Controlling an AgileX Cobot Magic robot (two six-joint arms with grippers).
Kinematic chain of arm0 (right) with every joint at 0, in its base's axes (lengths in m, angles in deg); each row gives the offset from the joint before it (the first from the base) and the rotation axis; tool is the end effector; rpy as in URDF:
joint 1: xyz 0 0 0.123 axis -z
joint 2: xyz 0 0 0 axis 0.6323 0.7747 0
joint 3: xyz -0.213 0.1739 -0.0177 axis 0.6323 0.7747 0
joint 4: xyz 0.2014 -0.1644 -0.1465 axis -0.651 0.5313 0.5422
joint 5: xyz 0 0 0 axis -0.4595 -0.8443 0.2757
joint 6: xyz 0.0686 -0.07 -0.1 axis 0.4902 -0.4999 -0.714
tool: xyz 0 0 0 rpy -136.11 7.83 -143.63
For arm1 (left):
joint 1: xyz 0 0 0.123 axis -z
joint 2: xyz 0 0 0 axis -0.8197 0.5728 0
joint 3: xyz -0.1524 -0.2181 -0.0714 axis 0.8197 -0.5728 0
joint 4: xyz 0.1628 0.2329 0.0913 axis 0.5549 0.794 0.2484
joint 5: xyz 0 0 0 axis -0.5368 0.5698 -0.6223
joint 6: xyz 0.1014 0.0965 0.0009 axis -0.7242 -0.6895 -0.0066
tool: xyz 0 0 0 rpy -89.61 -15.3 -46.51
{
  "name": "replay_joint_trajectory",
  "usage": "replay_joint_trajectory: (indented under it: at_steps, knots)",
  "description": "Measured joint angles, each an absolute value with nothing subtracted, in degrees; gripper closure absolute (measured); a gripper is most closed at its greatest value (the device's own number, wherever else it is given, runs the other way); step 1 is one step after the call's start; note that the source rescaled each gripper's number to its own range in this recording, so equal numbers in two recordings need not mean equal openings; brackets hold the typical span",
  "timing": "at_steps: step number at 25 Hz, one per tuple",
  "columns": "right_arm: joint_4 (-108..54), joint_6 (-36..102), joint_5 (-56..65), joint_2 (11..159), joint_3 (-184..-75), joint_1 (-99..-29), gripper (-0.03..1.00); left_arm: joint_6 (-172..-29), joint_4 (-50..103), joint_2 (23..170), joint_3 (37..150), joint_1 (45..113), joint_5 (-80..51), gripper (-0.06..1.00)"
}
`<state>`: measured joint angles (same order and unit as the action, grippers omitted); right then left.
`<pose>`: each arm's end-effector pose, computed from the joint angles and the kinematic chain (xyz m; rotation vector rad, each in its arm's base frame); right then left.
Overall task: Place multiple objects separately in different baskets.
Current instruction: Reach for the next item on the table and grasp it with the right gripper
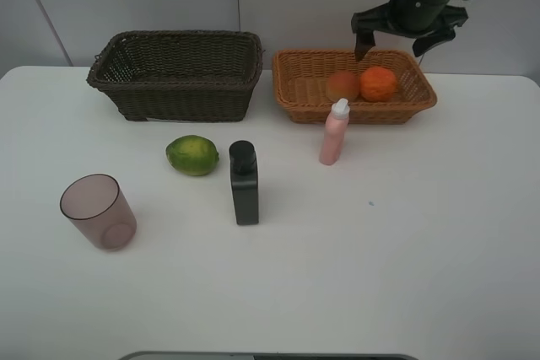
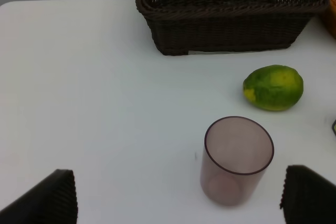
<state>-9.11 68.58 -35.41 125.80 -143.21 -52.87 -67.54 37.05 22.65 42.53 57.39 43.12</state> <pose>0.4894 0.0999 0.1696 -0.1289 2.6695 -0.0670 0.0876 -0.0099 0.2789 0.0573 2.0389 -0.0785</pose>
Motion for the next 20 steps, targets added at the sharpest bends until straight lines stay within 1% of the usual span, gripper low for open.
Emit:
replay_joint_trajectory:
  at_steps: [5, 11, 16, 20]
  knots:
    - [-10.88, 70.27, -40.55, 120.85, -141.09, -56.3, -0.03, -67.54, 37.05, 22.65, 42.53, 57.39, 43.12, -0.04]
    - [-10.81, 77.5, -43.57, 118.25, -136.33, -60.5, -0.03, -67.54, 37.05, 22.65, 42.53, 57.39, 43.12, -0.04]
    - [-10.85, 84.51, -43.36, 118.25, -135.01, -64.56, -0.03, -67.54, 37.05, 22.65, 42.53, 57.39, 43.12, -0.04]
    - [-9.12, 91.49, -42.92, 118.76, -135.01, -66.36, -0.03, -67.54, 37.05, 22.65, 42.53, 57.39, 43.12, -0.04]
